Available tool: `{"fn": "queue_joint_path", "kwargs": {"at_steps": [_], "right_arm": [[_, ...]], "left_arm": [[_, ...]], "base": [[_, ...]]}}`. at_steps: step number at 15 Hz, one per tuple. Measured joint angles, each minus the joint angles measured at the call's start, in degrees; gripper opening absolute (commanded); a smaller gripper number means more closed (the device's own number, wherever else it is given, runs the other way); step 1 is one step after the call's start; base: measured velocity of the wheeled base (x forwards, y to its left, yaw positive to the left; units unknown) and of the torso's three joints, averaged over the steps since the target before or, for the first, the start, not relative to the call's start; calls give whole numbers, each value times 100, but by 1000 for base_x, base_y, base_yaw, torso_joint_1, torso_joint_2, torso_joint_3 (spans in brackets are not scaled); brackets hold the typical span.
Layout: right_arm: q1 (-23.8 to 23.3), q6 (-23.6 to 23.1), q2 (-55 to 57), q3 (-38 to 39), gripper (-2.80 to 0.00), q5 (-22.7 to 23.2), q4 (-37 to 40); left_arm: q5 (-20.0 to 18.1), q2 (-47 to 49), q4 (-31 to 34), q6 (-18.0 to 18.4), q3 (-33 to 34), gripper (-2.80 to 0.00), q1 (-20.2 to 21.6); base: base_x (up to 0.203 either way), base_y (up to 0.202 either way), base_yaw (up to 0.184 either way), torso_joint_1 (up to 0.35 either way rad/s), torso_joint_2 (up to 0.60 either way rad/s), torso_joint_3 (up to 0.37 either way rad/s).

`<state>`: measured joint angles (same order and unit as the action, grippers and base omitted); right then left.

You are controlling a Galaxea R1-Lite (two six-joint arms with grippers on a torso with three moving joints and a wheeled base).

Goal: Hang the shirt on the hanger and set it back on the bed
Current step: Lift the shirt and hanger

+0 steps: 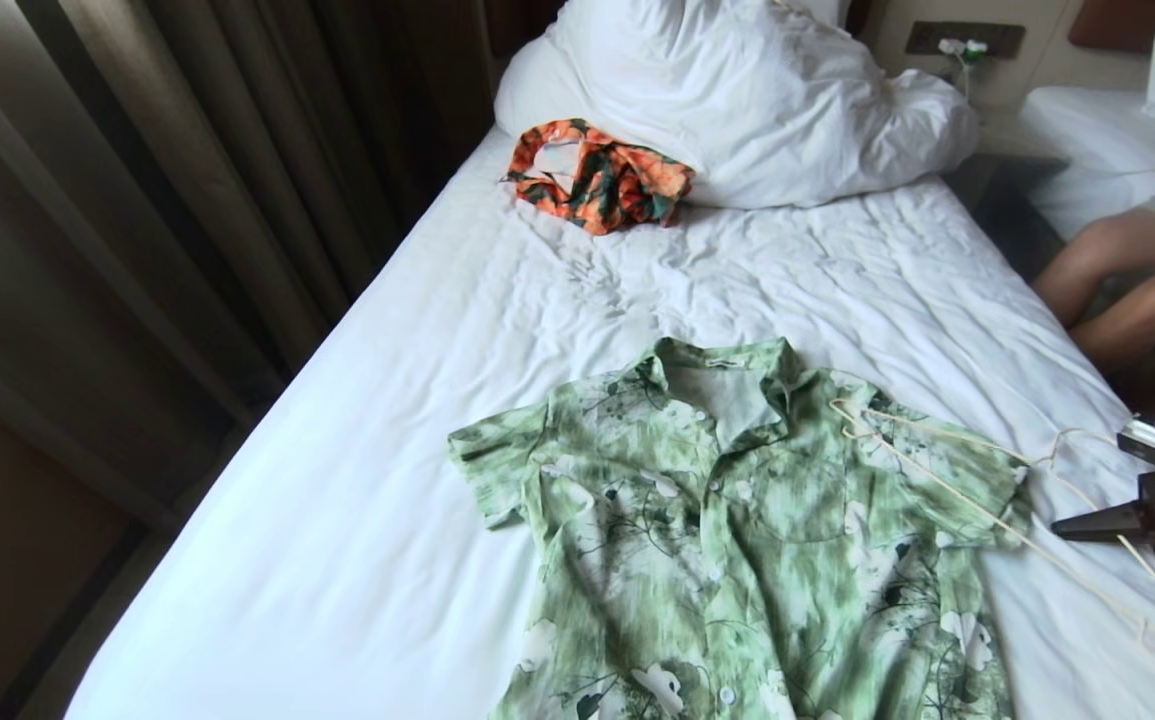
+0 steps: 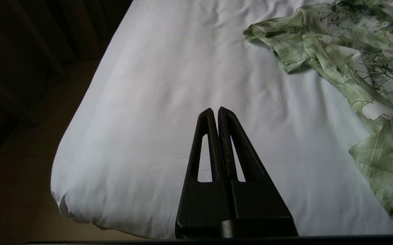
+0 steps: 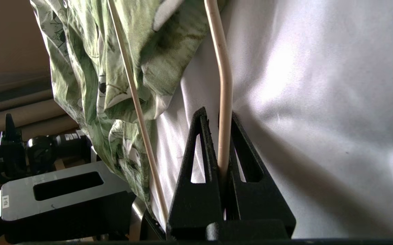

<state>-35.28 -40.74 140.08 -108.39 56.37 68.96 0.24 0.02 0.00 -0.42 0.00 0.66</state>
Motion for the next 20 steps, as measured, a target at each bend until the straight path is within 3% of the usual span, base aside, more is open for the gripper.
{"fn": "queue_joint_path", "kwargs": {"at_steps": [9, 20], "right_arm": [[-309, -455, -762, 20, -280, -265, 46], [-429, -2227, -1472, 7, -280, -249, 177]], "left_arm": [[0, 0, 0, 1, 0, -280, 0], [0, 0, 0, 1, 0, -280, 2]], "base": [[0, 0, 0, 0, 0, 0], [0, 0, 0, 0, 0, 0]]}}
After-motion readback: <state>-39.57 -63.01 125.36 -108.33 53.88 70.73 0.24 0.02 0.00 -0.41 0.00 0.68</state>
